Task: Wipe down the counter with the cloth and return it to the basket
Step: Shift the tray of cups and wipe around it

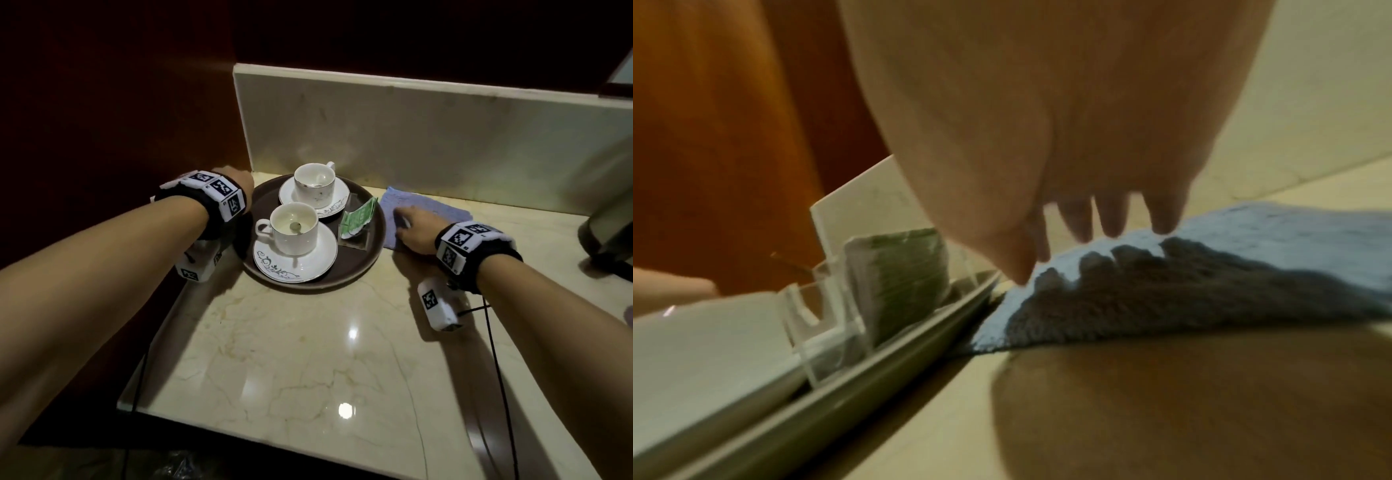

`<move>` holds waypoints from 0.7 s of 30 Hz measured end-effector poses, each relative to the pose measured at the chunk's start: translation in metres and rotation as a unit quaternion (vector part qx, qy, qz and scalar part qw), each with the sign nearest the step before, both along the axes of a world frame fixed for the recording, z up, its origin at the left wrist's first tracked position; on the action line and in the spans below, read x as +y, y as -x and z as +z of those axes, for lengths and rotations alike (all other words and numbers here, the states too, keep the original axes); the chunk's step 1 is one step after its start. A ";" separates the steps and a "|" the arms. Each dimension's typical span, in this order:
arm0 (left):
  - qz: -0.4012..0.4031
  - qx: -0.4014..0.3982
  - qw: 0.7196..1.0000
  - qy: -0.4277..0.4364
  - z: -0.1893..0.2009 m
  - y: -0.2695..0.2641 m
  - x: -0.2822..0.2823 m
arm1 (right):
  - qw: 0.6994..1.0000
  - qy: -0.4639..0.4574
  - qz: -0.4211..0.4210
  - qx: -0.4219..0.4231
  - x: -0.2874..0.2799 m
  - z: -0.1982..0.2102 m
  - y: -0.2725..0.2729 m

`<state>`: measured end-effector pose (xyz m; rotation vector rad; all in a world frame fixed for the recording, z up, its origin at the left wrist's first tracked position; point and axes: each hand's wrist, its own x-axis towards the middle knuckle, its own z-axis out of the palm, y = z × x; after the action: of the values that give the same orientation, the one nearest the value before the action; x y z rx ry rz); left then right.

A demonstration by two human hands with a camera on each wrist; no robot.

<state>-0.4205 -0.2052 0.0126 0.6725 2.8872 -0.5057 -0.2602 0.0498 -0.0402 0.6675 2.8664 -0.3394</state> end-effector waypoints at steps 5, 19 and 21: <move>-0.088 0.124 0.986 -0.063 0.025 -0.041 0.018 | 0.999 0.005 0.005 -0.036 0.008 -0.015 -0.015; -0.363 -0.010 0.898 -0.249 -0.016 -0.154 0.074 | 0.998 0.016 0.034 -0.053 0.002 -0.016 -0.087; -0.369 -0.041 0.892 -0.258 -0.021 -0.161 0.082 | 0.997 0.018 0.044 -0.065 -0.002 -0.014 -0.107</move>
<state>-0.2591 -0.1236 -0.0082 1.8338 2.5866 0.2602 -0.1536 0.0474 -0.0538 0.5345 2.7491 -0.3204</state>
